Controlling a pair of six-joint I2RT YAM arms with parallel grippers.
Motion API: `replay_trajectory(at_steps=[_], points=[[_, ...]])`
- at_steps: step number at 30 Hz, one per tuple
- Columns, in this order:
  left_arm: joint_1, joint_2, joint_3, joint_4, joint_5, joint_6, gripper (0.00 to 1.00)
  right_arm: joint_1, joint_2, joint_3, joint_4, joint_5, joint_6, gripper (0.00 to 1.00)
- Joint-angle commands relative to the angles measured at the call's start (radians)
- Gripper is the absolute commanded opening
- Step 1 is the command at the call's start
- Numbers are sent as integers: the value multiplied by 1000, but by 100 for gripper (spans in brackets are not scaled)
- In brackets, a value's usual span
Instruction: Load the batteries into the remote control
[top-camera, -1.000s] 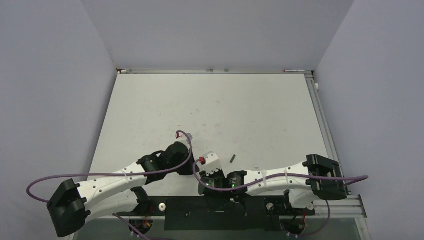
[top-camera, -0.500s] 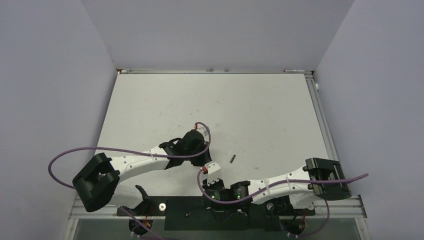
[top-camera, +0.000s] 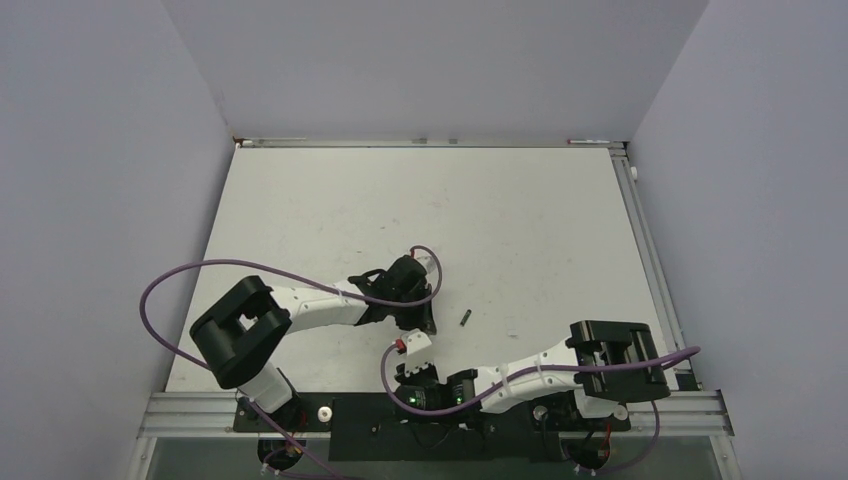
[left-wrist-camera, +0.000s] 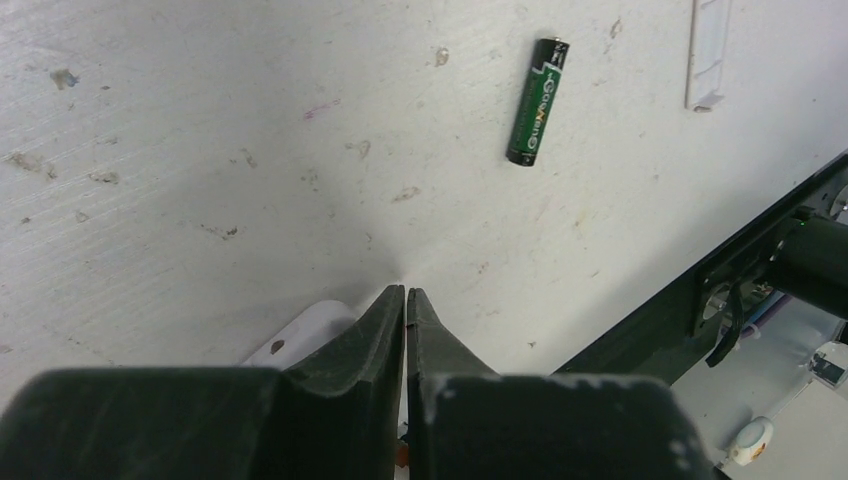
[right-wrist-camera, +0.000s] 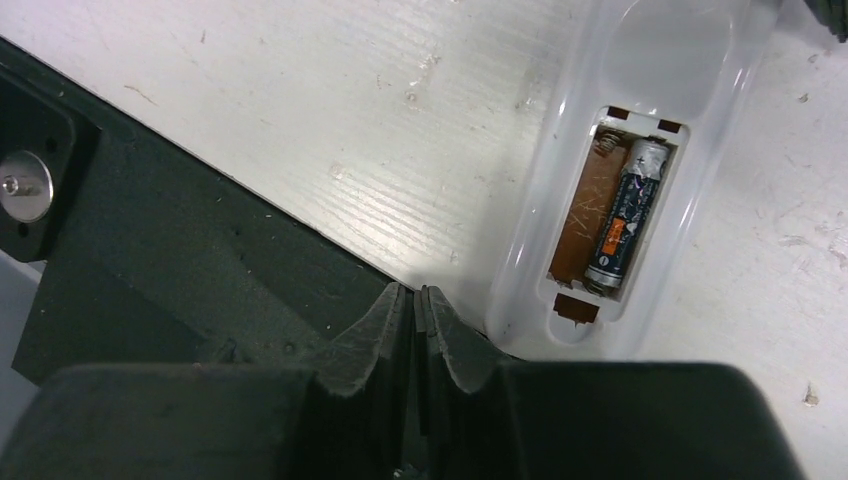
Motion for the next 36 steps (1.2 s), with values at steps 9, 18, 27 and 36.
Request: replay_trajectory(at_steps=[9,18,27,36], points=[[33,-4,-25,-4,-7,30,0,-26,24,36,-90,109,55,9],[62,-68,-95,-13,-18,30,0,-42,-10,17,-191,156,80,9],[83,-142,-147,-42,-51,36,0,-72,-47,0,-220,169,57,9],[115,-220,-180,-67,-75,37,0,-78,-39,45,-246,159,12,9]])
